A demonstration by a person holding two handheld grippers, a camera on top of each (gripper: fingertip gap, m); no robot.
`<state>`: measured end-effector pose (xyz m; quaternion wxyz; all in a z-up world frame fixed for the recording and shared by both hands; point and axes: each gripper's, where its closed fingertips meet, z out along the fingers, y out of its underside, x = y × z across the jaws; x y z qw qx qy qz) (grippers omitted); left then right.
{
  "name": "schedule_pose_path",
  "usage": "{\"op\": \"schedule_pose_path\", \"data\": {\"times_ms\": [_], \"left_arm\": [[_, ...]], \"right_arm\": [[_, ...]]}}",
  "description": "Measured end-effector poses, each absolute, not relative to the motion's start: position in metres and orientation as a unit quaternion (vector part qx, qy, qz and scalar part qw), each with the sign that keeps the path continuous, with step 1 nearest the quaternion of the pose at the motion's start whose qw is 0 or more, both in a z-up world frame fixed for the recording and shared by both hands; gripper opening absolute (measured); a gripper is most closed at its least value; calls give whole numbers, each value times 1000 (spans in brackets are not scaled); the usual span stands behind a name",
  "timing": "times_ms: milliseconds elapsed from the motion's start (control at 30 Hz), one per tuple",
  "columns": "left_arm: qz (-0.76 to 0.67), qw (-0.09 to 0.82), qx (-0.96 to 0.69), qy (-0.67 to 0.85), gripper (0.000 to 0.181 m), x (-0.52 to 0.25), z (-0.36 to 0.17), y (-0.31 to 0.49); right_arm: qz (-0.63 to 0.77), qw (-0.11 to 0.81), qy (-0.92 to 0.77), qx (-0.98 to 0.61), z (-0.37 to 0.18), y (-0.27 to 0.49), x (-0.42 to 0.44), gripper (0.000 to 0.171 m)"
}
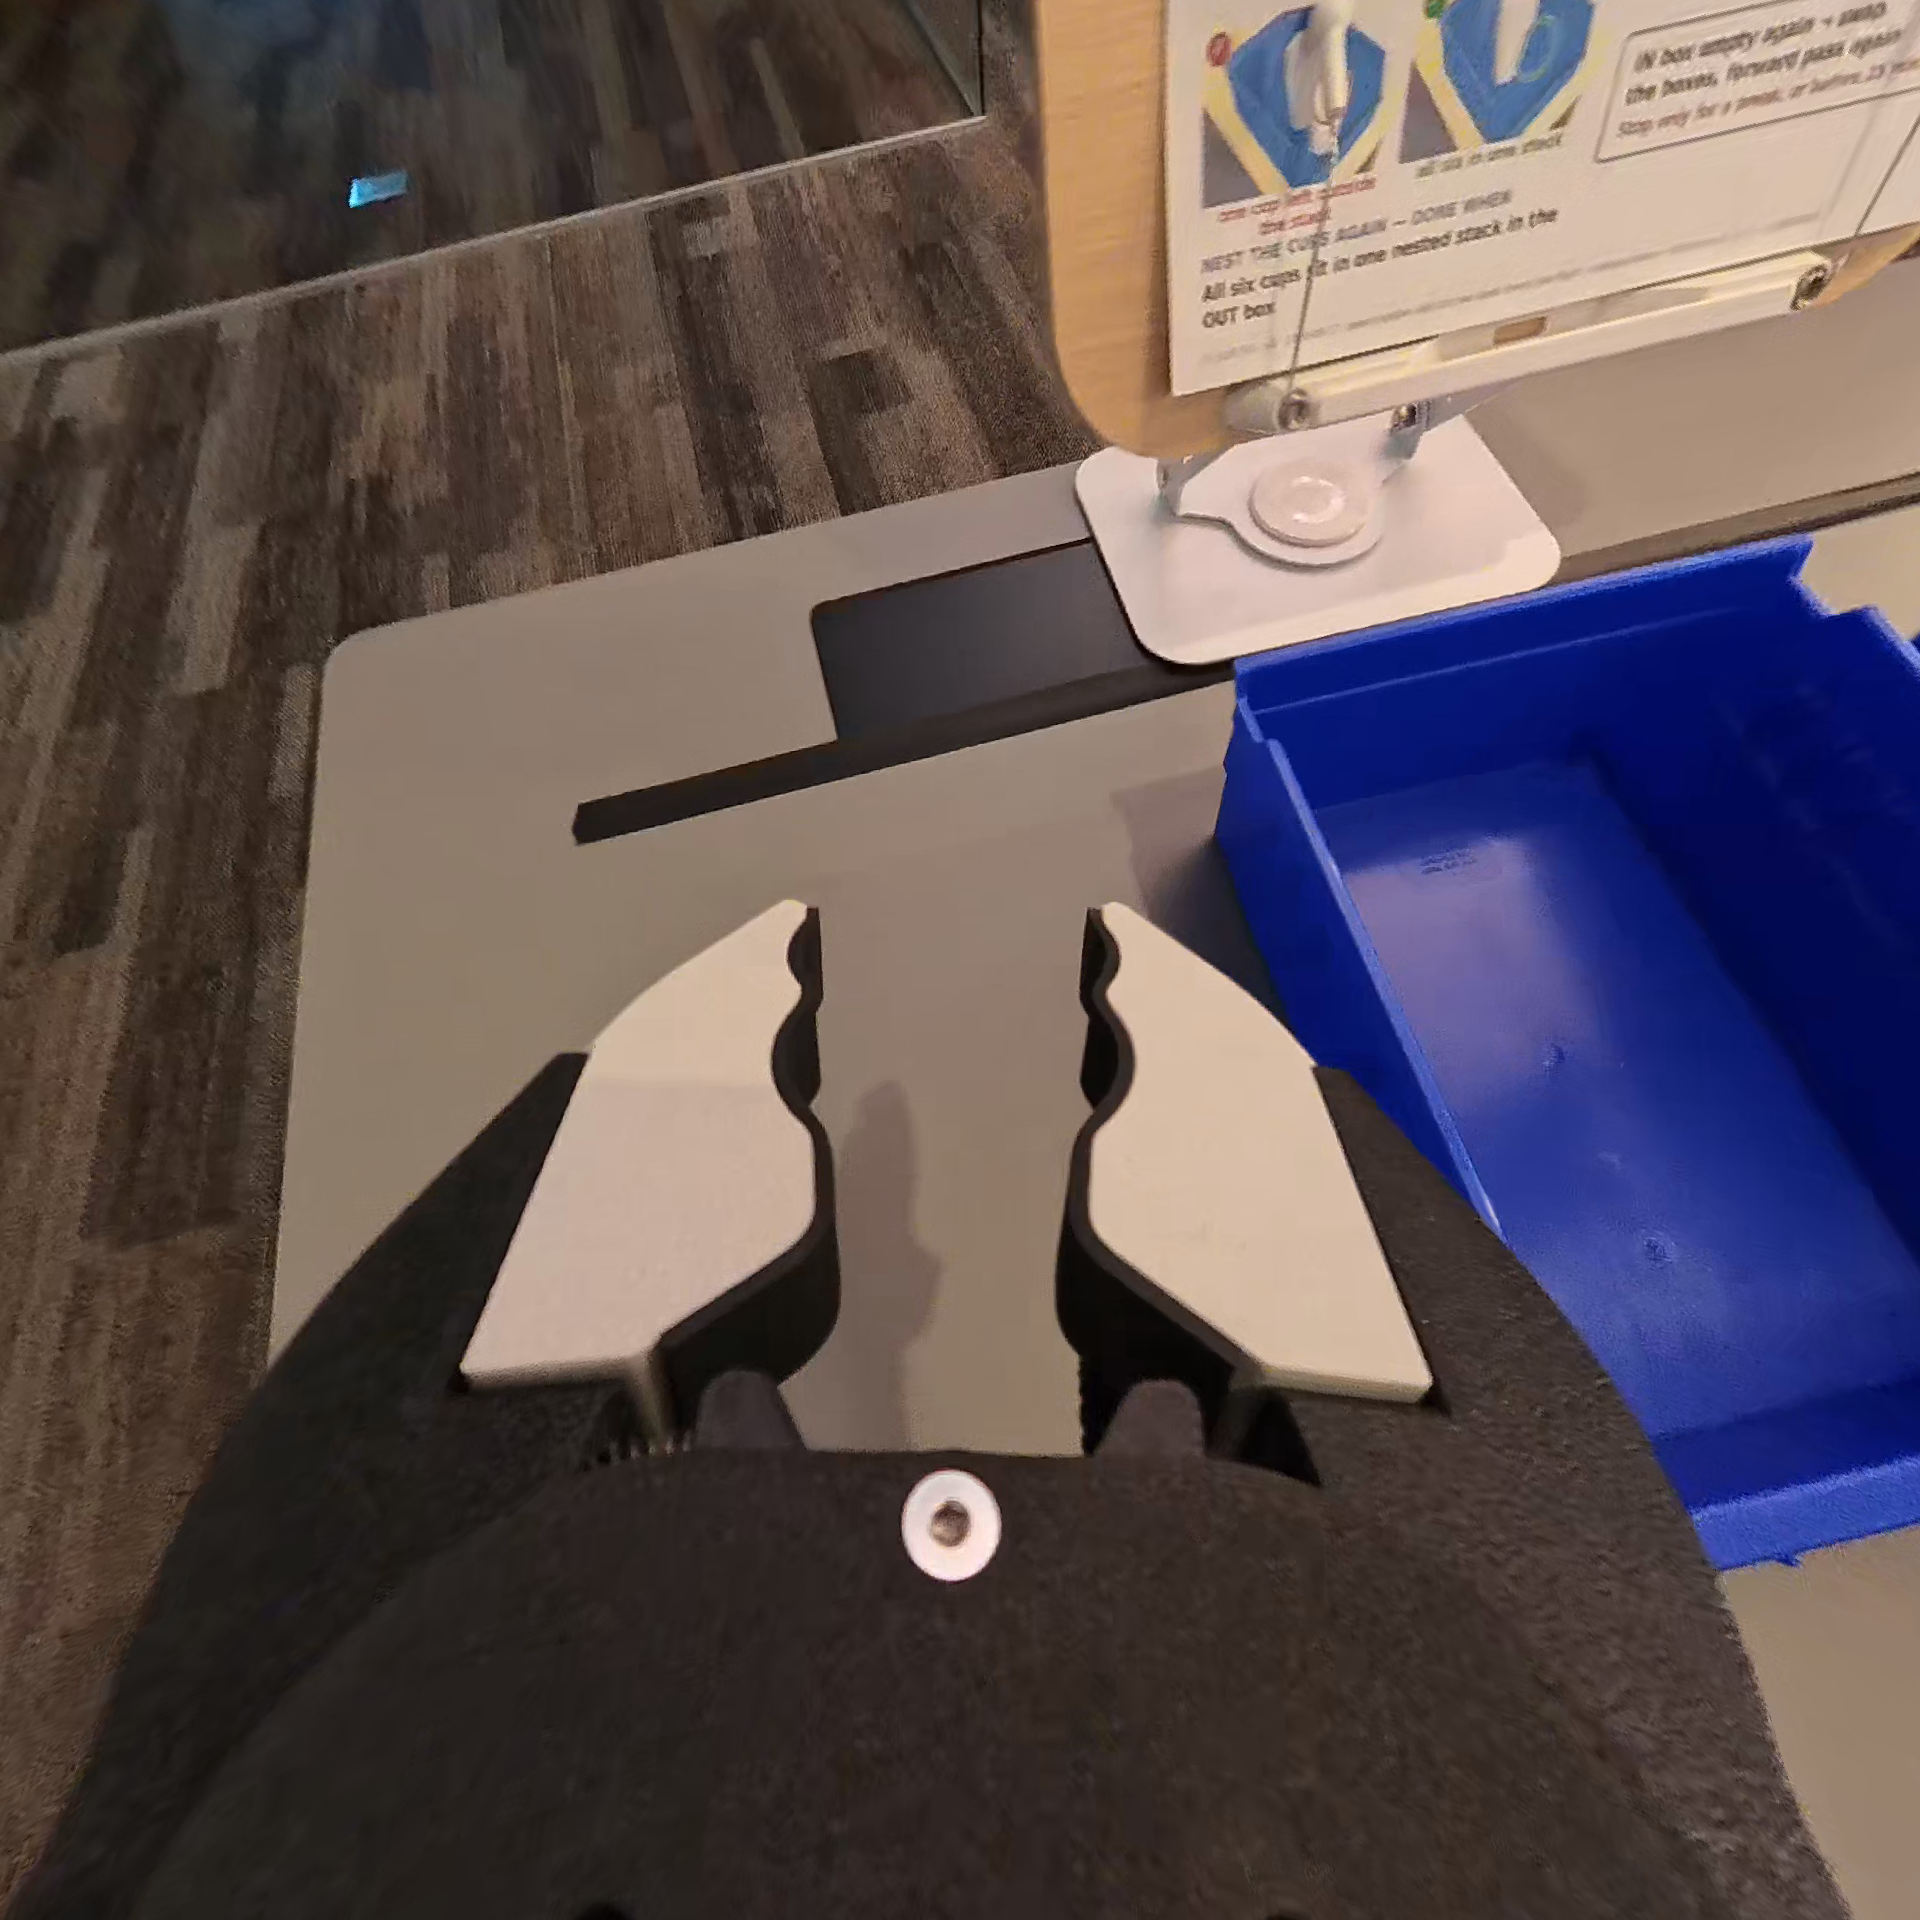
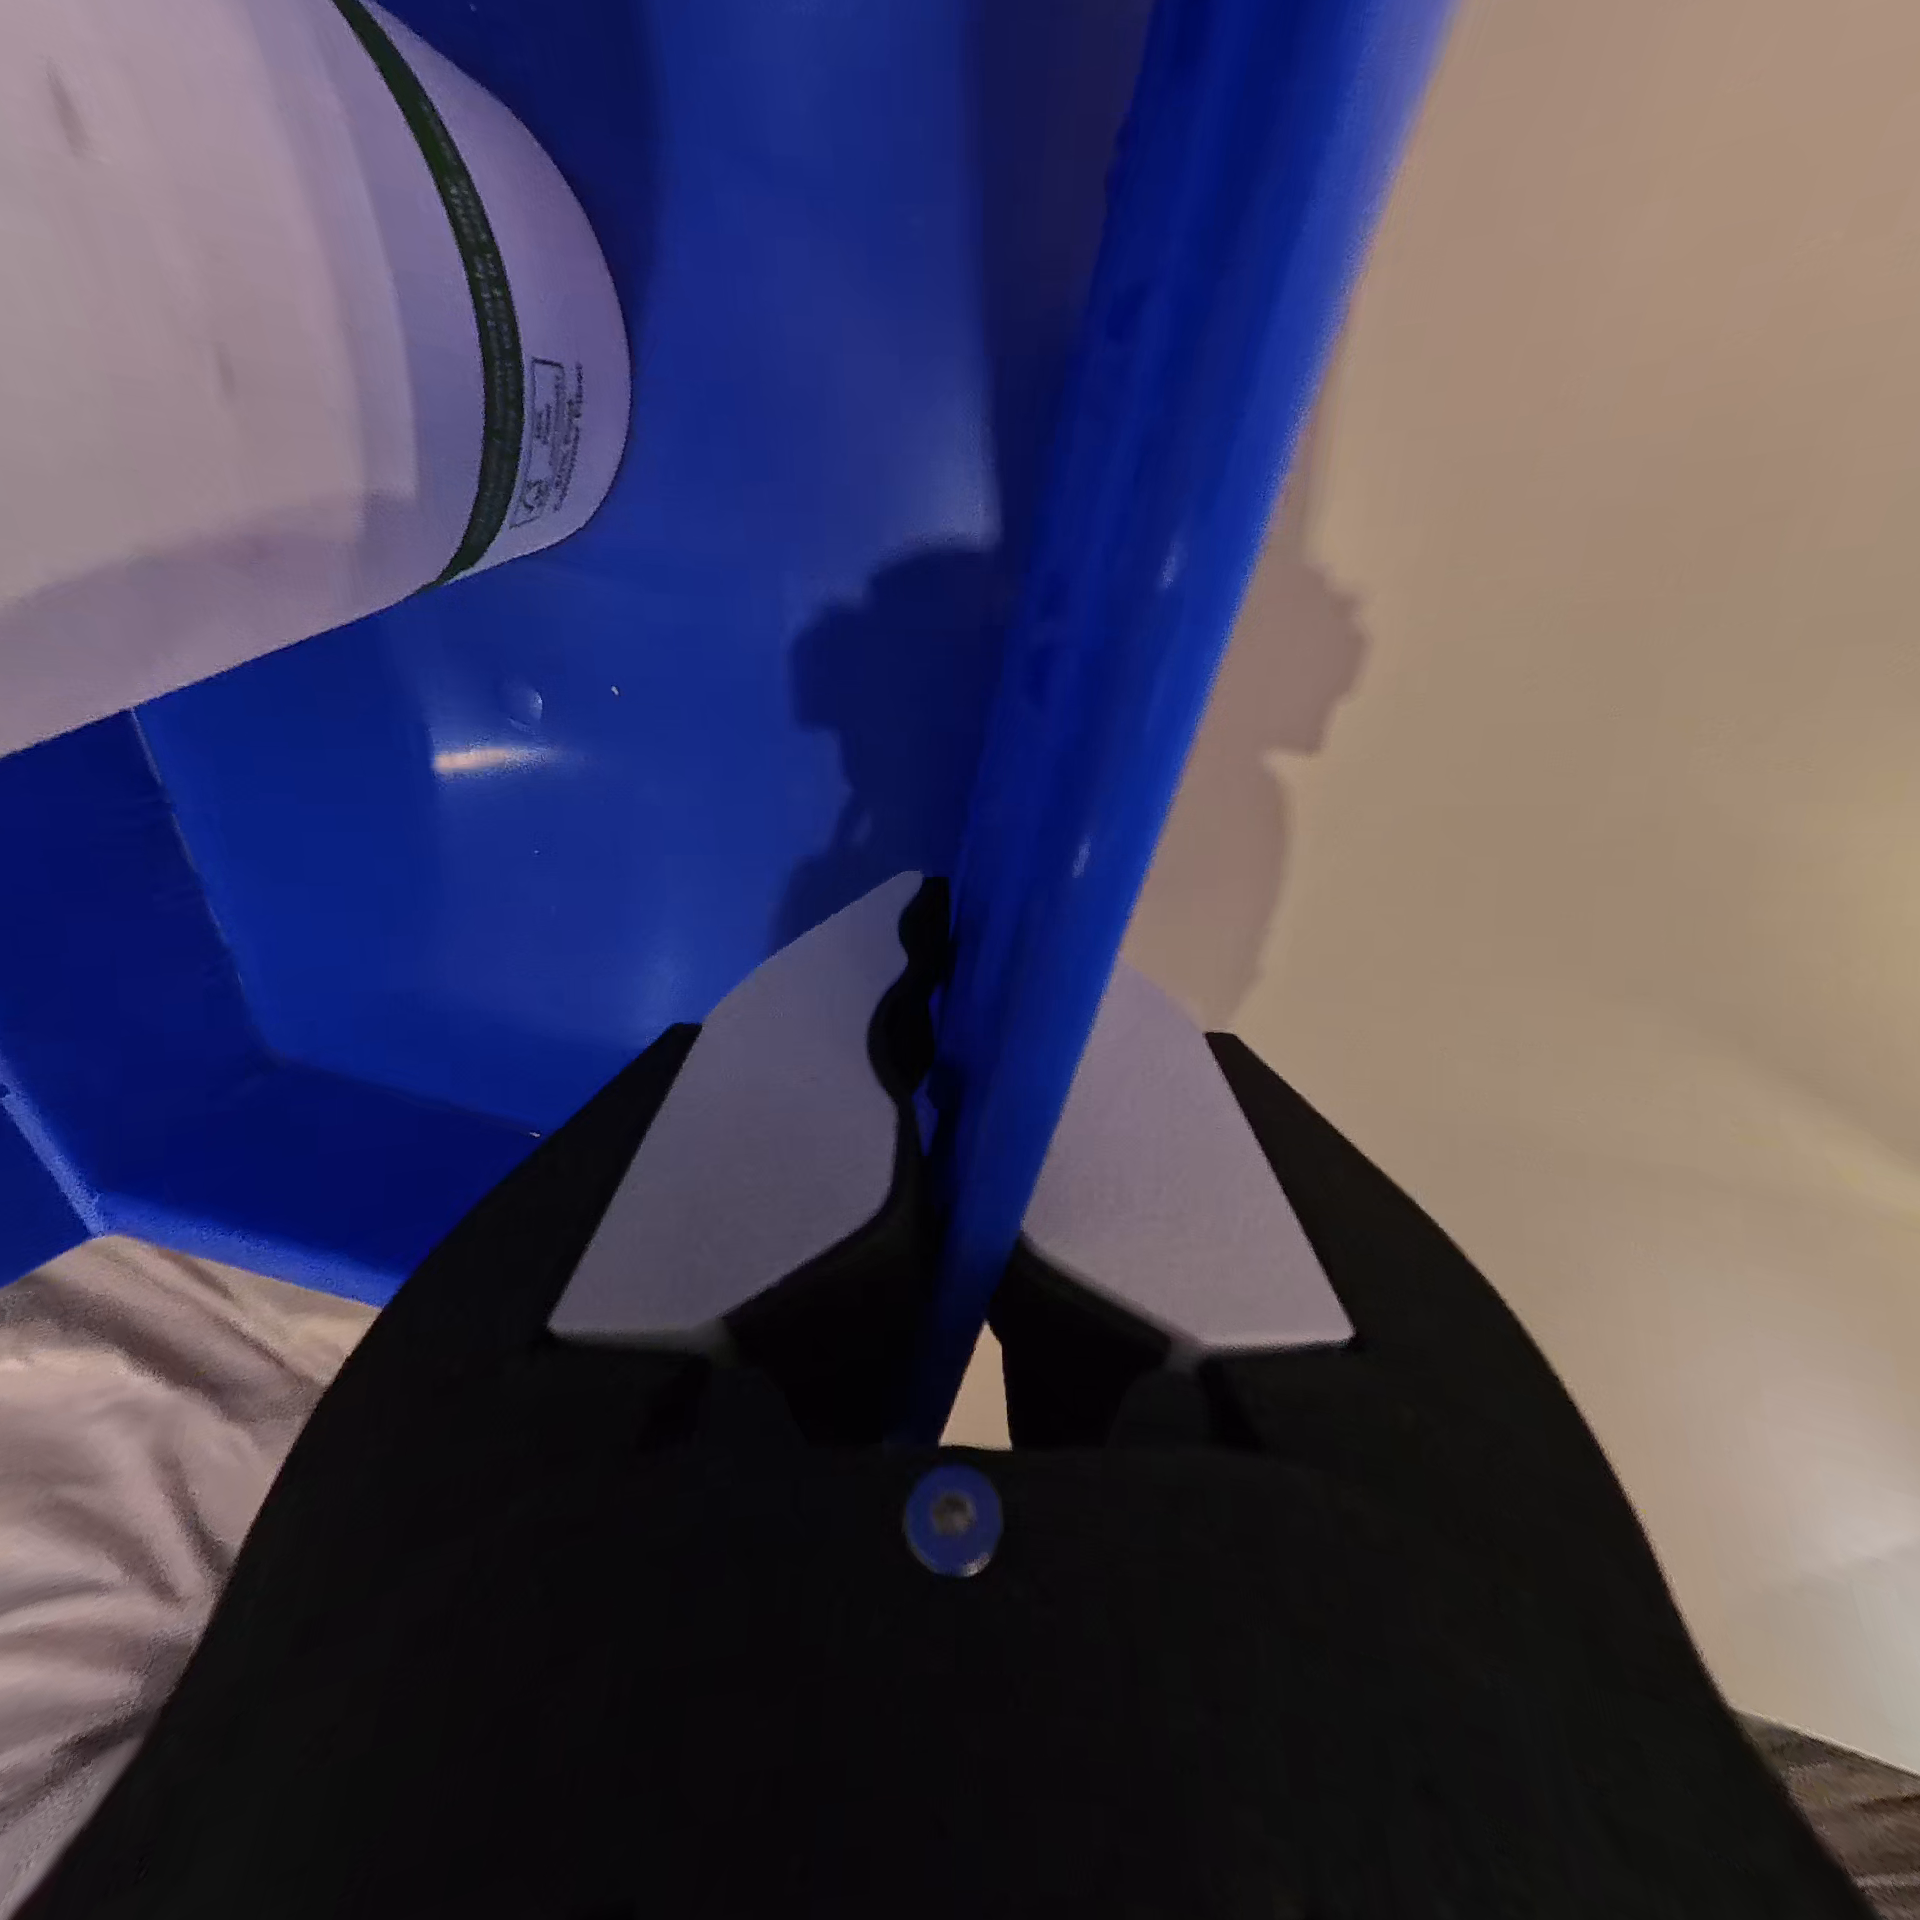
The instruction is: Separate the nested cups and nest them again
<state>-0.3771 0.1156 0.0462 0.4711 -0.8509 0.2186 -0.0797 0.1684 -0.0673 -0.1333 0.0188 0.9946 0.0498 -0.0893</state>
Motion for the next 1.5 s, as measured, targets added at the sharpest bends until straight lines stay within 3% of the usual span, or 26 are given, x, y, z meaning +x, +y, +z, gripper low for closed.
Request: {"op": "schedule_pose_path", "data": {"times_ms": [267,467,633,767,1167,1500], "left_arm": [[-119,498,-839,185,46,-402,65,107],[-117,534,-826,137,46,-429,92,90],[-77,574,-808,105,47,-456,123,56],[-42,565,-820,78,51,-485,128,20],[17,620,-785,-5,52,-544,153,-63],[4,649,-761,4,50,-543,165,-76]], "right_arm": [[-71,43,56,995,-89,-93,178,5],[-45,22,64,997,-6,-88,162,5],[-39,-3,112,993,65,-54,96,5],[-54,-26,173,983,88,-10,8,5],[-159,-30,303,939,31,84,-268,5],[-162,-11,288,944,-40,113,-371,5]]}}
